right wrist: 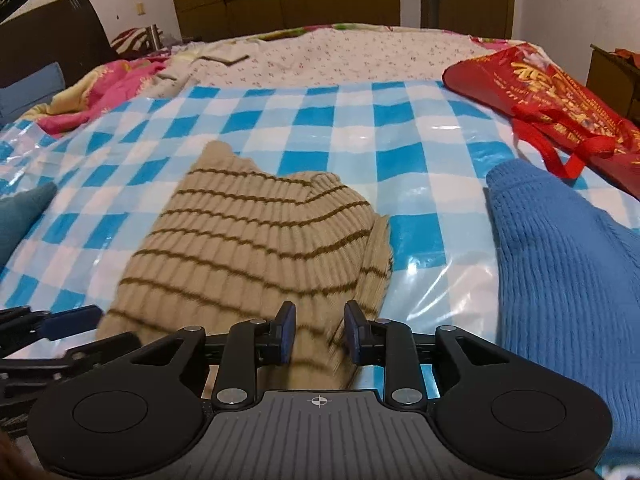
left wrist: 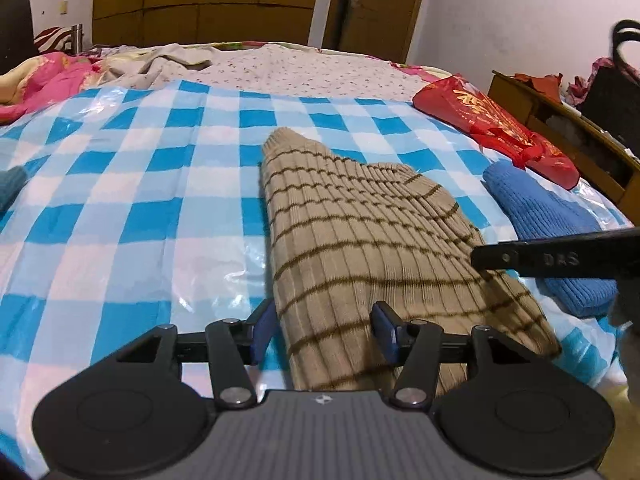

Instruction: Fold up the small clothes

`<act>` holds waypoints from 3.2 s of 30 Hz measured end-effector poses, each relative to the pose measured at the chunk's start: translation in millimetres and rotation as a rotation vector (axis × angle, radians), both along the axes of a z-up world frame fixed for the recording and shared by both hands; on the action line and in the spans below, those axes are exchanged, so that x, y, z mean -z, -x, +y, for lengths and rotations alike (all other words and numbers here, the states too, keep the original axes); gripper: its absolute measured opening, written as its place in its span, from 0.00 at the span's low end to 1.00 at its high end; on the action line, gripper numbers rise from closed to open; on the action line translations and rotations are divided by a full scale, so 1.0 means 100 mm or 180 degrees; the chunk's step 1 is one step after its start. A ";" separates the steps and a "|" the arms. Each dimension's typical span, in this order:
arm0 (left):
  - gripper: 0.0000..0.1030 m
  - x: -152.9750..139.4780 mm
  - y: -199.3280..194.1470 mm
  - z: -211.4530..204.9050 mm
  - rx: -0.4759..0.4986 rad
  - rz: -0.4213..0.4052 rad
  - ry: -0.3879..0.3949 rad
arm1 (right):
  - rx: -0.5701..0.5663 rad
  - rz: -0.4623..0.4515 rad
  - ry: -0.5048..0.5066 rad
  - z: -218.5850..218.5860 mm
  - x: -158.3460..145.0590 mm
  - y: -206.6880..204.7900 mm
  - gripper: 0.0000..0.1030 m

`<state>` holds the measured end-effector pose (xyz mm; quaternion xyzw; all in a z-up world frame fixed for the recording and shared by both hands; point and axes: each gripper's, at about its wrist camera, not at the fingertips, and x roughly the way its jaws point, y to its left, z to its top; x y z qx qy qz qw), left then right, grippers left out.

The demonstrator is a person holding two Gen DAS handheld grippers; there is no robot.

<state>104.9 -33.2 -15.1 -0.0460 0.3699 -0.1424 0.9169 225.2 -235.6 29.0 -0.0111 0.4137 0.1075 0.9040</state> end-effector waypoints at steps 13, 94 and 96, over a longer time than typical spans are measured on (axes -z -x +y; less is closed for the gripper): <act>0.69 0.13 0.21 0.01 -0.0049 0.0123 -0.0106 | 0.0213 0.0064 0.0166 0.04 0.12 0.37 0.31; 1.00 0.15 0.61 -0.01 -0.0233 0.0207 -0.0495 | 0.0346 0.0084 -0.0042 0.22 0.32 1.16 0.35; 1.00 0.14 0.61 0.00 -0.0247 0.0228 -0.0454 | 0.0341 0.0080 -0.0032 0.23 0.32 1.17 0.34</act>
